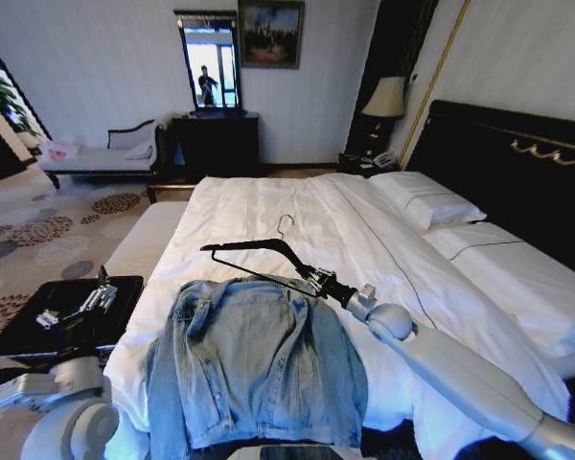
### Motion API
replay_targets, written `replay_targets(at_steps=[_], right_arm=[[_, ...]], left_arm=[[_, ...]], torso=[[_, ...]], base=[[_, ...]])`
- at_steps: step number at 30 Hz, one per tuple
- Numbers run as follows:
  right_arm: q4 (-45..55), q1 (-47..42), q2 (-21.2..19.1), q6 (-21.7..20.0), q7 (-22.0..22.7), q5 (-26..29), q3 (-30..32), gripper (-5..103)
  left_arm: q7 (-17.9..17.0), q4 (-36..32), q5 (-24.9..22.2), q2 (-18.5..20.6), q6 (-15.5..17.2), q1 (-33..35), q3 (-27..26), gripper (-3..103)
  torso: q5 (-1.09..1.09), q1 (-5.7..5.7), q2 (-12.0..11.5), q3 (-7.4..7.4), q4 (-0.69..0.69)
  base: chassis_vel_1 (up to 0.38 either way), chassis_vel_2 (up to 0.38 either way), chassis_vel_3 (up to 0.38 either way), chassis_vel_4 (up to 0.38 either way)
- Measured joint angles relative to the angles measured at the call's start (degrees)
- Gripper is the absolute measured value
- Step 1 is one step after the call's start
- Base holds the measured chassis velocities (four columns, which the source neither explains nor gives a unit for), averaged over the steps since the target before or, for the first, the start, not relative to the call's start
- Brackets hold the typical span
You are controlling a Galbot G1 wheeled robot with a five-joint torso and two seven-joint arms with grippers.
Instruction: Pick up the clothes from the bed and hang them on the clothes hanger.
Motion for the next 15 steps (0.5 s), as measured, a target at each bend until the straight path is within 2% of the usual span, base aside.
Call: replay_targets(at_steps=[1,3,5,7,9,10,12,13,15], right_arm=[[-0.18,0.23,-0.06,-0.27,-0.08,-1.41,0.33,19],[-0.33,1.2,-1.09,-2.52,-1.34,-8.52,2.09,19],[-0.19,1.36,-1.46,-3.24,-1.63,-9.88,2.36,19],[1.23,2.16,-3.75,-8.35,-3.2,-16.04,3.42,19],[1.54,2.43,-4.38,-9.76,-3.95,-17.4,3.51,19],[1.95,3.09,-5.53,-12.71,-6.38,-20.15,3.51,19],[1.81,3.93,-6.46,-14.52,-9.41,-22.76,3.12,19],[1.81,3.93,-6.46,-14.52,-9.41,-22.76,3.12,19],[1.04,5.26,-6.85,-16.6,-15.47,-25.0,2.17,19]], left_arm=[[0.0,0.03,0.0,0.0,0.01,-0.02,0.0,100],[0.0,0.09,0.0,0.0,0.02,-0.06,-0.01,100],[0.0,0.1,0.0,0.0,0.02,-0.07,-0.02,100],[0.0,0.24,0.02,-0.1,0.03,-0.31,0.01,100],[0.0,0.28,0.05,-0.19,0.03,-0.38,0.07,100],[0.0,0.31,0.21,-0.46,0.03,-0.51,0.32,100],[0.02,0.31,0.35,-0.74,0.03,-0.57,0.5,100],[0.02,0.31,0.35,-0.74,0.03,-0.57,0.5,100],[0.09,0.33,0.36,-0.87,-0.06,-0.63,0.45,100]], torso=[[0.02,0.01,-0.01,0.01,0.01],[0.0,0.11,-0.04,0.03,0.04],[0.0,0.12,-0.05,0.04,0.04],[0.0,0.16,-0.06,0.05,0.03],[0.0,0.15,-0.06,0.05,0.02],[0.01,0.13,-0.06,0.04,0.0],[0.0,0.09,-0.05,0.03,0.0],[0.0,0.09,-0.05,0.03,0.0],[0.0,0.07,-0.04,0.02,0.0]], base=[[0.0,0.0,0.0,0.0],[0.0,0.0,0.0,0.0],[0.0,0.0,0.0,0.0],[0.0,0.0,0.0,0.0],[0.0,0.0,0.0,0.0],[0.0,0.0,0.0,0.0],[0.0,0.0,0.0,0.0],[0.0,0.0,0.0,0.0],[0.0,0.0,0.0,0.0]])
